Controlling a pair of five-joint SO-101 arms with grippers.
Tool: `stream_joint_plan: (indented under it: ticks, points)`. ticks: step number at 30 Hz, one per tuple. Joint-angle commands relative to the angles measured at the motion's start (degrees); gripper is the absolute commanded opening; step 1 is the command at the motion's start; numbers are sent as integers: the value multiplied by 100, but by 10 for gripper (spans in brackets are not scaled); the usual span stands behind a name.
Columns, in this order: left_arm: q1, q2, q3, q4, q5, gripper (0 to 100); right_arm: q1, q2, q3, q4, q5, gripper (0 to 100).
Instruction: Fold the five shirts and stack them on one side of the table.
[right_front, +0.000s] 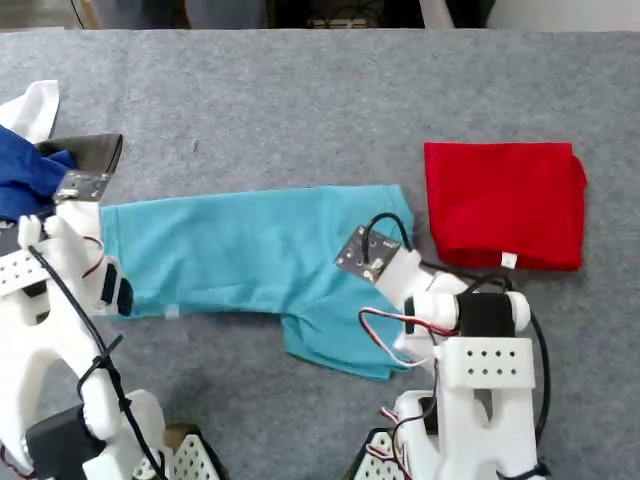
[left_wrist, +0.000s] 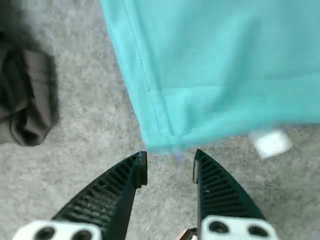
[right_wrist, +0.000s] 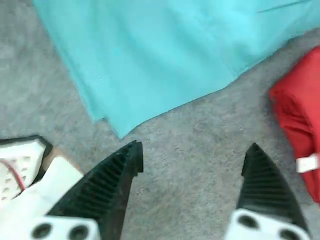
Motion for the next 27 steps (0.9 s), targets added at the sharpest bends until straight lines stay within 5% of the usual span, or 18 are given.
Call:
stream_joint_plan:
  ticks: [1, 6, 10, 14, 18, 27]
  points:
    - [-286, -79, -497, 369, -53, 173, 62, -40, -479, 0, -185, 259]
    - [-980, -79, -1077, 413, -9, 167, 62, -40, -576, -114, -545, 9]
    - [-848, -9, -1877, 440, 642, 22, 44, -31, -620, -536, -932, 17]
    - [338, 0, -2229, 193, 1521, 27, -404, 418, -1174, -932, -1670, 15]
    - [1191, 246, -2053, -870, 2207, 30, -721, 1640, -2141, -1310, -2391, 15]
    - [1156, 2374, -2404, -2031, 3270, 30, -703, 4760, -4233, -1908, -3086, 15]
